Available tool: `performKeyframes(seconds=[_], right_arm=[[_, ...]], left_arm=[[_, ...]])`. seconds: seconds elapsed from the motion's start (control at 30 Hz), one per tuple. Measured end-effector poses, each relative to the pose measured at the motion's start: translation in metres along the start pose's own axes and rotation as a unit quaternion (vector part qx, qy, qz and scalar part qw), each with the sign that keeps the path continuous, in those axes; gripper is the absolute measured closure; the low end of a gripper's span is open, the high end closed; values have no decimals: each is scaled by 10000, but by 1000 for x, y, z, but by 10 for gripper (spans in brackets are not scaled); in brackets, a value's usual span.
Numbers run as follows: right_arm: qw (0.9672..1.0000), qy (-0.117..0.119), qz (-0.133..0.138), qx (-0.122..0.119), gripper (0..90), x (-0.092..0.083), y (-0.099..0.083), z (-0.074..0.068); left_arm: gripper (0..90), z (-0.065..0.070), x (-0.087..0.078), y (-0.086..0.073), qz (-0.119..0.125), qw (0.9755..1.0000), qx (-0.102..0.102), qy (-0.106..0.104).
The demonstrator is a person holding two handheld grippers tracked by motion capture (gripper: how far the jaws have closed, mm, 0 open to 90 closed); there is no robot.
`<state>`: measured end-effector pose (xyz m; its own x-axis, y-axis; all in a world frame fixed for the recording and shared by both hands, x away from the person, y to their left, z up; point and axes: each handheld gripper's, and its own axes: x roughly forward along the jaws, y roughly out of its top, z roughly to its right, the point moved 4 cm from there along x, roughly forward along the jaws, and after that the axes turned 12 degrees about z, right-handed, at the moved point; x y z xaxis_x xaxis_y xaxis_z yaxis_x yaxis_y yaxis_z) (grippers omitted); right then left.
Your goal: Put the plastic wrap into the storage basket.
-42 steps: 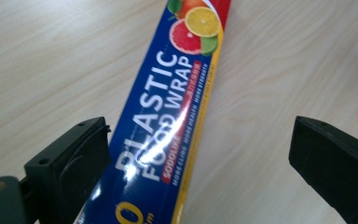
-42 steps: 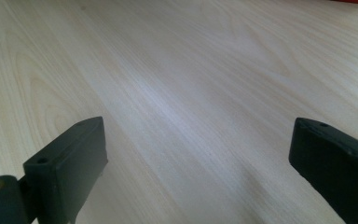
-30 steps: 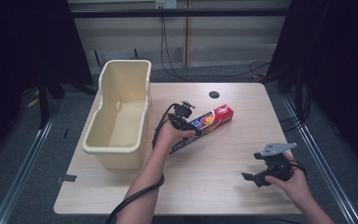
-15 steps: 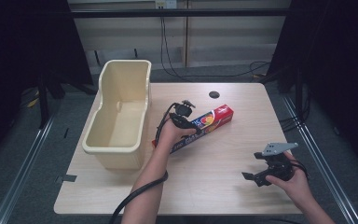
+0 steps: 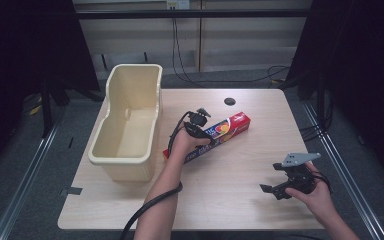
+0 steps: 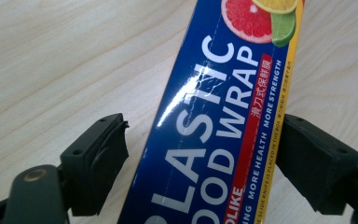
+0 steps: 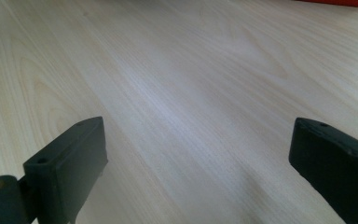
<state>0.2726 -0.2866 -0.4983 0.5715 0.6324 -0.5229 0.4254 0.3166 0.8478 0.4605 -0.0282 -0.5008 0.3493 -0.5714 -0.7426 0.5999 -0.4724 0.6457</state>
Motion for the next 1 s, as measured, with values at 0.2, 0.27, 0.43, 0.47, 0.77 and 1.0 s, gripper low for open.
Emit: performKeyframes(seconds=[0.2,0.27,0.43,0.47,0.77,1.0], right_arm=[[10000,-8,-21,-14,42,0,-1,0],[10000,-19,-19,-21,42,0,-1,0],[10000,0,-13,-30,42,0,-1,0],[10000,6,-15,-32,42,0,-1,0],[10000,2,-16,-41,42,1,-1,0],[10000,18,-29,-48,42,1,-1,-1]], left_arm=[[280,3,1,-1,-12,10000,74,-3],[286,3,1,-1,-11,9999,125,-12],[294,3,2,0,-39,9999,140,-33],[296,2,2,0,-61,9998,190,-26],[301,3,4,1,-269,9992,288,-49],[322,4,5,2,-473,9985,252,-68]])
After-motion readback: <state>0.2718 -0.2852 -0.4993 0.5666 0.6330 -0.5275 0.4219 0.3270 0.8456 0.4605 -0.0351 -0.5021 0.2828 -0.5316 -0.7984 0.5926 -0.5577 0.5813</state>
